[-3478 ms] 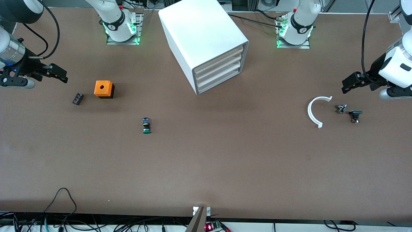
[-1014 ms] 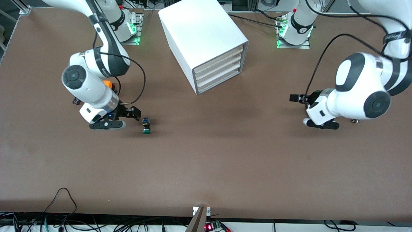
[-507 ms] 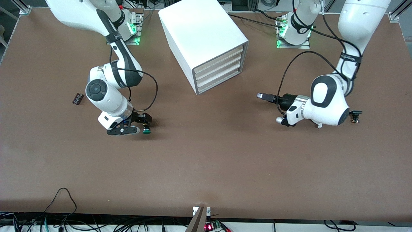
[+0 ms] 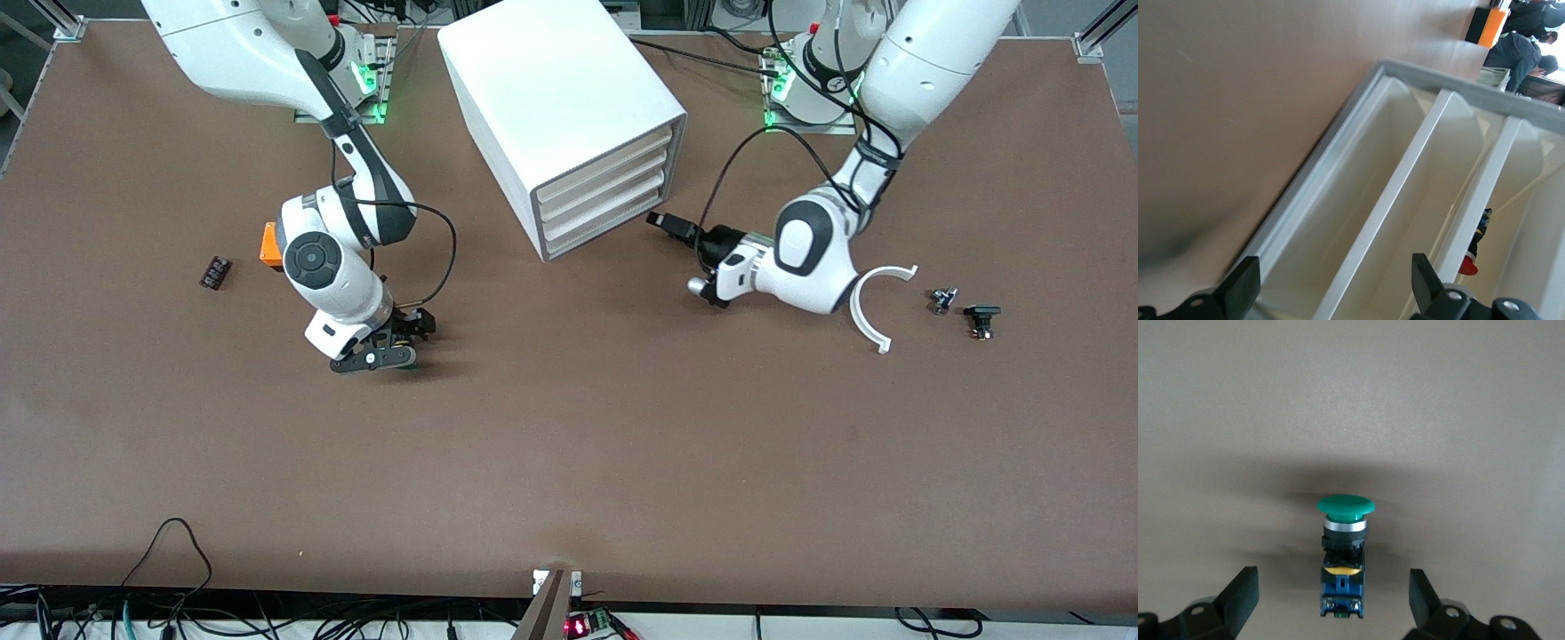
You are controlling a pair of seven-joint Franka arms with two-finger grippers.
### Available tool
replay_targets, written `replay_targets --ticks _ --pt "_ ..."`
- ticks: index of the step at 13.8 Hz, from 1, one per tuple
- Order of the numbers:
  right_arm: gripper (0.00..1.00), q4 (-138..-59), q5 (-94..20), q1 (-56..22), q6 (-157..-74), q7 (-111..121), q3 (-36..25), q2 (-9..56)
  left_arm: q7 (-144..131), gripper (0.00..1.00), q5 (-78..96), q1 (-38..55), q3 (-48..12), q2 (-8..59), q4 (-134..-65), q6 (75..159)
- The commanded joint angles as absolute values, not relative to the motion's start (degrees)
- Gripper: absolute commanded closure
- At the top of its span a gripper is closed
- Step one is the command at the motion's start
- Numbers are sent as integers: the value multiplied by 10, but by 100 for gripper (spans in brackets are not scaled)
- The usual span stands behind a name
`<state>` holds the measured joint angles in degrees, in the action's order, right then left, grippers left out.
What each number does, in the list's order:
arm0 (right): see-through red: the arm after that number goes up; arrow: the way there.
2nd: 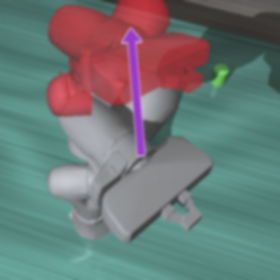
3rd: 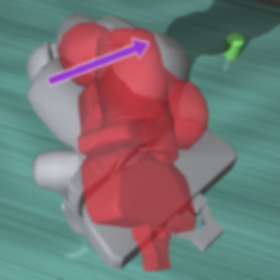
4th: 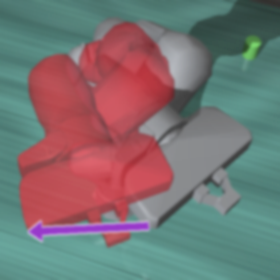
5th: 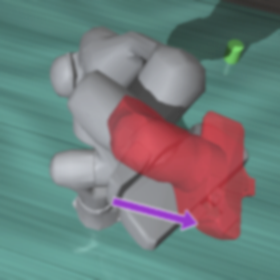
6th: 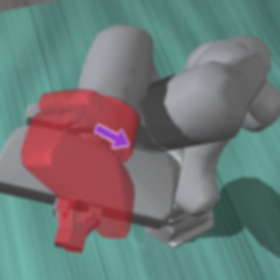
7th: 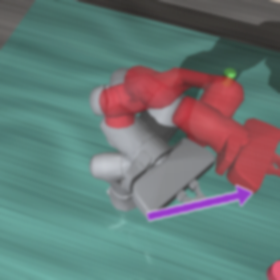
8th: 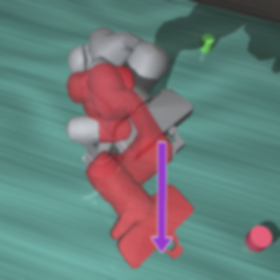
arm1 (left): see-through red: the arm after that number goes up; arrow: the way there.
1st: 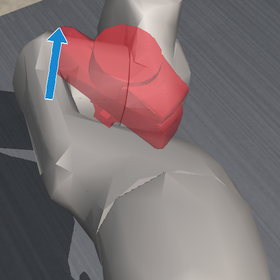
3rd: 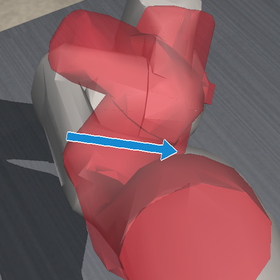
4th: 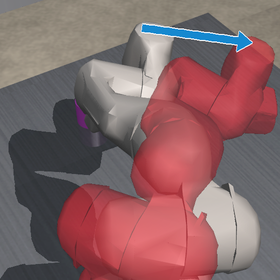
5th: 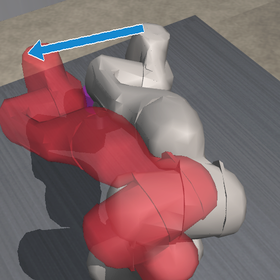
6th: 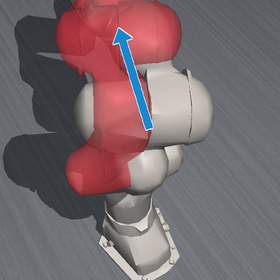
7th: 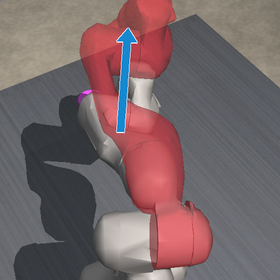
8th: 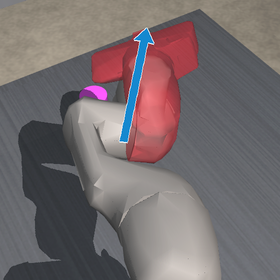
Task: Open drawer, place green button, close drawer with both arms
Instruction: 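Hook the left gripper onto the lowest cabinet drawer handle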
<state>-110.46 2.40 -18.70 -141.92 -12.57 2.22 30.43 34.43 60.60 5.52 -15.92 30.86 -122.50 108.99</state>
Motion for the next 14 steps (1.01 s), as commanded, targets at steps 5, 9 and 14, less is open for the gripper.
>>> replay_targets --ticks 5,9,14 --pt "0 -1129 54 -186 -1452 -126 28 309 366 16 700 64 -224 297 -1283 1159" --pt "0 -1129 54 -186 -1453 -131 28 316 366 34 700 81 -224 302 -1293 1187" --pt "20 -1129 52 -185 -1459 -134 29 325 354 100 698 71 -219 295 -1296 1201"
